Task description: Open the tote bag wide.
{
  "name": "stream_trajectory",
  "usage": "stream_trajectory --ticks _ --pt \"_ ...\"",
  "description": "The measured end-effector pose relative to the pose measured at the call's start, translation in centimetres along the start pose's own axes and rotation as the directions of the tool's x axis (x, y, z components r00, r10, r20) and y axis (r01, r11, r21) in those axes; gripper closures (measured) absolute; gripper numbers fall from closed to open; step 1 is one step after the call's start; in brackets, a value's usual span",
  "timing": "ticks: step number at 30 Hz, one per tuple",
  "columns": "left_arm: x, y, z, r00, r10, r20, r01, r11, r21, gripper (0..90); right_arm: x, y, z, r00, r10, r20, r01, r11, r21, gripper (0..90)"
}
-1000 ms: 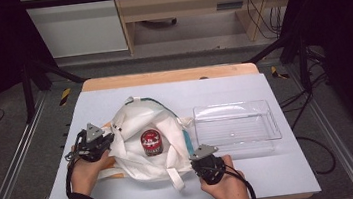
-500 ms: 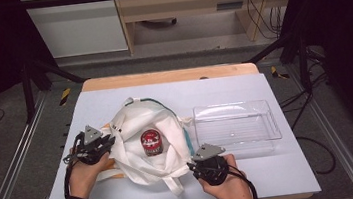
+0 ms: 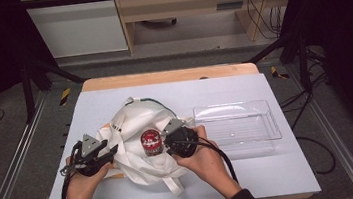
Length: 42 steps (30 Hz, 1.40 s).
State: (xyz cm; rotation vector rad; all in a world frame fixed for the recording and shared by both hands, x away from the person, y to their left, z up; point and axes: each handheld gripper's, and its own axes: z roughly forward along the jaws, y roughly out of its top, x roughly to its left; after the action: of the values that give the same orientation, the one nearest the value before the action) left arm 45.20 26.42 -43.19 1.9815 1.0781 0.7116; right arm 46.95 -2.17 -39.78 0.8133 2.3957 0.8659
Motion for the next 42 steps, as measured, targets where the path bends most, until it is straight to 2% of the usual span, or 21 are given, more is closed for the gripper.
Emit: stream_trajectory --ticks 3,5,6,7,10,11,13,14,16,20,21,26,28,29,31,33,35,37,38,39,42 --pt "-0.1 -0.5 0.0 0.9999 -0.013 0.010 0.013 0.9999 0.000 56.6 0.0 0.5 1.6 0.9994 -0.031 0.014 0.030 0.998 0.046 56.5" --pt "-0.1 -0.7 0.0 0.9998 -0.014 0.011 0.014 0.9999 0.000 57.8 0.0 0.5 2.0 0.9991 -0.038 0.020 0.037 0.997 0.062 56.4" --pt "-0.1 -0.9 0.1 0.9997 -0.019 0.014 0.019 0.9998 0.002 60.9 -0.1 0.6 2.6 0.9980 -0.055 0.030 0.052 0.995 0.085 57.1" --pt "0.0 -1.1 0.1 0.9991 -0.033 0.026 0.033 0.9995 -0.001 63.5 -0.1 0.6 2.9 0.9970 -0.070 0.035 0.066 0.994 0.092 59.2" --pt "-0.1 -1.3 0.1 0.9990 -0.034 0.029 0.034 0.9994 0.000 70.4 -0.3 0.6 3.3 0.9963 -0.077 0.039 0.072 0.991 0.113 61.8" --pt "-0.3 -1.4 0.3 0.9995 -0.023 0.020 0.023 0.9997 0.001 73.1 -0.4 0.7 3.6 0.9951 -0.088 0.046 0.081 0.987 0.139 69.6" --pt "-0.3 -1.5 0.3 0.9996 -0.020 0.021 0.020 0.9998 0.005 76.0 -0.6 0.8 3.7 0.9958 -0.078 0.048 0.070 0.985 0.157 81.9" --pt "-0.3 -1.4 0.3 0.9997 -0.016 0.016 0.016 0.9998 0.008 76.0 -0.6 0.8 3.7 0.9958 -0.078 0.048 0.070 0.985 0.157 81.9" --pt "-0.1 -1.5 0.3 0.9998 -0.017 0.014 0.017 0.9998 0.011 79.8 -1.4 0.9 3.5 0.9979 -0.039 0.052 0.029 0.984 0.177 88.5" --pt "0.0 -1.8 0.3 0.9998 -0.017 -0.001 0.017 0.9997 0.015 82.9 -2.2 1.2 3.1 0.9977 -0.016 0.065 0.004 0.983 0.184 89.3" --pt "0.2 -2.0 0.2 0.9999 -0.012 -0.006 0.012 0.9996 0.024 83.9 -3.0 1.4 2.7 0.9960 -0.008 0.088 -0.009 0.982 0.187 89.4" --pt "0.7 -2.6 0.0 0.9993 -0.038 0.000 0.038 0.9988 0.032 86.0 -4.0 1.2 2.9 0.9962 0.025 0.083 -0.042 0.976 0.212 89.4" --pt "0.7 -2.7 -0.1 0.9994 -0.035 0.004 0.035 0.9987 0.036 86.1 -4.0 1.1 2.9 0.9967 0.020 0.078 -0.036 0.976 0.216 89.3" --pt "0.6 -2.9 -0.2 0.9984 -0.055 0.014 0.055 0.9982 0.022 86.1 -4.0 1.0 2.9 0.9977 0.031 0.061 -0.043 0.977 0.208 88.9" --pt "0.4 -2.8 -0.3 0.9990 -0.040 0.019 0.040 0.9992 0.006 85.5 -3.9 0.8 2.8 0.9993 0.024 0.029 -0.029 0.983 0.183 86.6" --pt "0.3 -2.8 -0.6 0.9984 -0.052 0.021 0.053 0.9984 -0.023 82.7 -3.8 0.9 2.1 0.9996 0.026 0.010 -0.027 0.990 0.138 79.8" --pt "0.3 -2.7 -0.8 0.9982 -0.055 0.023 0.056 0.9980 -0.031 79.2 -3.4 0.9 1.2 0.9995 0.033 0.000 -0.033 0.996 0.078 77.9" --pt "0.2 -2.4 -1.2 0.9985 -0.051 0.019 0.052 0.9966 -0.064 75.1 -2.8 0.8 0.3 0.9985 0.045 -0.031 -0.045 0.999 0.029 76.6" --pt "0.2 -2.4 -1.2 0.9985 -0.051 0.019 0.052 0.9966 -0.064 73.7 -2.8 0.8 0.3 0.9985 0.045 -0.031 -0.045 0.999 0.029 76.6" --pt "0.2 -2.2 -1.4 0.9983 -0.056 0.018 0.057 0.9953 -0.078 72.5 -2.0 0.6 -0.6 0.9988 0.030 -0.038 -0.030 1.000 0.008 75.7" --pt "0.1 -2.3 -1.4 0.9984 -0.054 0.015 0.055 0.9957 -0.075 69.3 -1.0 0.2 -1.2 0.9972 0.034 -0.067 -0.035 0.999 -0.014 75.7"
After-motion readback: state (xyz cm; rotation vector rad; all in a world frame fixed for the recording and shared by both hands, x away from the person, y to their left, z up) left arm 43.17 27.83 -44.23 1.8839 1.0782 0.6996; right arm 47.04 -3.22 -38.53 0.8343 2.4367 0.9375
